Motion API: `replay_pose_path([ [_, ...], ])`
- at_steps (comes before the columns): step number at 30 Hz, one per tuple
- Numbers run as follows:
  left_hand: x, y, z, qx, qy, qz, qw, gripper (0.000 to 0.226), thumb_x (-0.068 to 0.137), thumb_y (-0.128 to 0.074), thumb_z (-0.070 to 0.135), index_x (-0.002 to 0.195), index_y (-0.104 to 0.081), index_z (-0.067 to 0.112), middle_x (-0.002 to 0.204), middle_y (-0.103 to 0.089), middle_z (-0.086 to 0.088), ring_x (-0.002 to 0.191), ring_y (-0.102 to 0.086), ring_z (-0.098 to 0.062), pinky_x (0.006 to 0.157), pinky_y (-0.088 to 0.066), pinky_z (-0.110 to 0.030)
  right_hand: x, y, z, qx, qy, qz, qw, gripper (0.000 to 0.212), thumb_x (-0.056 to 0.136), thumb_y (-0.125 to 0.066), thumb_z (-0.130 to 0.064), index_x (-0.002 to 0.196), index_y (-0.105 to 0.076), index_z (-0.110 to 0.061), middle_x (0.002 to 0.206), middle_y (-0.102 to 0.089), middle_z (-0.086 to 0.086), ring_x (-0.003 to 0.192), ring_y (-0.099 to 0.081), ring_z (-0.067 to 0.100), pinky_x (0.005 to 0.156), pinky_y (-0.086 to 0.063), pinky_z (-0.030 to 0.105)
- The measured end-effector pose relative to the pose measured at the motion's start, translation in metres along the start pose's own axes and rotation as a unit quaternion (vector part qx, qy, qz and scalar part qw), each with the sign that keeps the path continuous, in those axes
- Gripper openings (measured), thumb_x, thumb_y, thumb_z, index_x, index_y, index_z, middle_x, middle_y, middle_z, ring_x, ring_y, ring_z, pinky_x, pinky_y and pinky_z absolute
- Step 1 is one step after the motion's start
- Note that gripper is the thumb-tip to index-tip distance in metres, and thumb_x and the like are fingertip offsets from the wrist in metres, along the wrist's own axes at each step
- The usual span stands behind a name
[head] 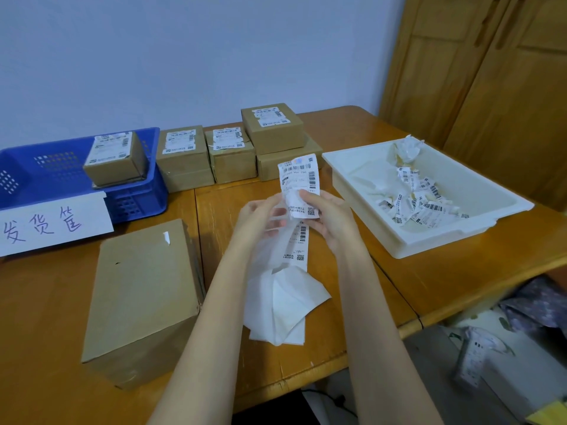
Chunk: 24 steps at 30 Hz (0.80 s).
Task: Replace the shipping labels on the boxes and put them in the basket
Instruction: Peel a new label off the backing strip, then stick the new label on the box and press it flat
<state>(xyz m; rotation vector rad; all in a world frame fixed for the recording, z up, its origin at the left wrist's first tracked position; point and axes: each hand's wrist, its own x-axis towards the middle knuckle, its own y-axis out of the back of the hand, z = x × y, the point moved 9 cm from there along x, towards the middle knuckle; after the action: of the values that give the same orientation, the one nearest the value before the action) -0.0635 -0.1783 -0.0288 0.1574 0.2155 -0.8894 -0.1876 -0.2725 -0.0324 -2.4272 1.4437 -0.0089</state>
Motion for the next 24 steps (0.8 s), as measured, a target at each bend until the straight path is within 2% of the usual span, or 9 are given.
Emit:
replay_pose_path([
  [4,-0.002,-0.012,-0.005,-0.126,0.022,-0.061,0.990,0.032,0.094,-0.065,0.013,0.122,-0.060,-0.001,0.105,-0.074,-0.014,0.090,-0.074,-0.021,0.077,-0.059,-0.026,-0.003,-0.005,0.003,-0.007,-0.019,-0.016,1.000,0.031,0.088,-0.068,-0.009,0.118,-0.068,-0.016,0.107,-0.074,0.004,0.090,-0.067,0.014,0.065,-0.052,0.020],
  [8,-0.009,-0.019,-0.007,-0.249,0.051,-0.095,0.963,0.019,0.094,-0.059,-0.004,0.112,-0.063,-0.002,0.089,-0.076,-0.010,0.076,-0.074,-0.014,0.069,-0.059,-0.019,-0.005,-0.002,0.001,-0.002,-0.003,-0.008,1.000,0.033,0.088,-0.067,-0.007,0.120,-0.066,-0.016,0.108,-0.073,0.003,0.090,-0.066,0.014,0.067,-0.052,0.021],
  [10,-0.009,-0.015,-0.008,-0.220,0.053,-0.066,0.972,0.018,0.091,-0.062,-0.006,0.108,-0.065,0.000,0.089,-0.075,-0.010,0.074,-0.073,-0.014,0.065,-0.058,-0.018,-0.007,0.001,0.001,-0.015,-0.001,0.005,1.000,0.031,0.086,-0.068,-0.005,0.116,-0.068,-0.015,0.106,-0.074,0.003,0.089,-0.067,0.013,0.068,-0.051,0.021],
  [13,-0.008,-0.001,-0.008,-0.088,0.038,0.025,0.995,0.018,0.087,-0.066,-0.008,0.099,-0.064,0.005,0.095,-0.072,-0.016,0.071,-0.069,-0.017,0.060,-0.056,-0.019,-0.011,0.004,0.004,-0.048,-0.003,0.044,0.998,0.023,0.084,-0.066,0.002,0.098,-0.070,-0.016,0.099,-0.074,0.004,0.077,-0.066,0.011,0.055,-0.049,0.016],
  [16,-0.010,0.003,-0.001,0.002,0.023,0.049,0.999,0.023,0.088,-0.065,-0.001,0.109,-0.062,0.008,0.101,-0.070,-0.011,0.073,-0.064,-0.014,0.063,-0.054,-0.021,-0.014,0.006,0.001,-0.078,0.015,0.080,0.994,0.020,0.084,-0.062,0.000,0.088,-0.067,-0.020,0.093,-0.073,-0.001,0.079,-0.067,0.012,0.061,-0.055,0.020],
  [18,-0.013,0.002,0.005,0.046,0.028,0.038,0.998,0.022,0.093,-0.067,0.019,0.113,-0.058,0.014,0.097,-0.065,0.000,0.080,-0.060,-0.010,0.064,-0.048,-0.023,-0.017,0.003,-0.004,-0.076,0.027,0.070,0.994,0.019,0.086,-0.060,-0.002,0.091,-0.067,-0.019,0.093,-0.073,-0.004,0.082,-0.069,0.013,0.070,-0.057,0.026],
  [20,-0.014,0.001,0.006,0.076,0.050,0.022,0.996,0.032,0.094,-0.064,0.042,0.112,-0.051,0.018,0.105,-0.060,0.003,0.094,-0.058,-0.014,0.082,-0.050,-0.031,-0.021,-0.004,-0.009,-0.066,0.033,0.040,0.996,0.021,0.087,-0.059,-0.002,0.093,-0.068,-0.020,0.093,-0.075,-0.004,0.085,-0.070,0.014,0.075,-0.057,0.029],
  [22,-0.018,-0.001,0.009,0.063,0.063,0.001,0.996,0.031,0.097,-0.055,0.047,0.104,-0.053,0.018,0.109,-0.062,0.000,0.099,-0.059,-0.018,0.094,-0.048,-0.037,-0.027,-0.013,-0.013,-0.060,0.040,0.010,0.997,0.023,0.086,-0.058,-0.002,0.094,-0.070,-0.020,0.093,-0.076,-0.003,0.086,-0.070,0.013,0.074,-0.057,0.028],
  [24,-0.023,0.002,0.015,-0.011,0.041,0.008,0.999,0.023,0.100,-0.054,0.041,0.095,-0.060,0.019,0.103,-0.069,-0.002,0.096,-0.064,-0.019,0.093,-0.050,-0.036,-0.032,-0.022,-0.017,-0.055,0.040,-0.013,0.998,0.024,0.086,-0.058,-0.002,0.099,-0.071,-0.017,0.095,-0.076,0.001,0.082,-0.069,0.011,0.067,-0.055,0.023],
])
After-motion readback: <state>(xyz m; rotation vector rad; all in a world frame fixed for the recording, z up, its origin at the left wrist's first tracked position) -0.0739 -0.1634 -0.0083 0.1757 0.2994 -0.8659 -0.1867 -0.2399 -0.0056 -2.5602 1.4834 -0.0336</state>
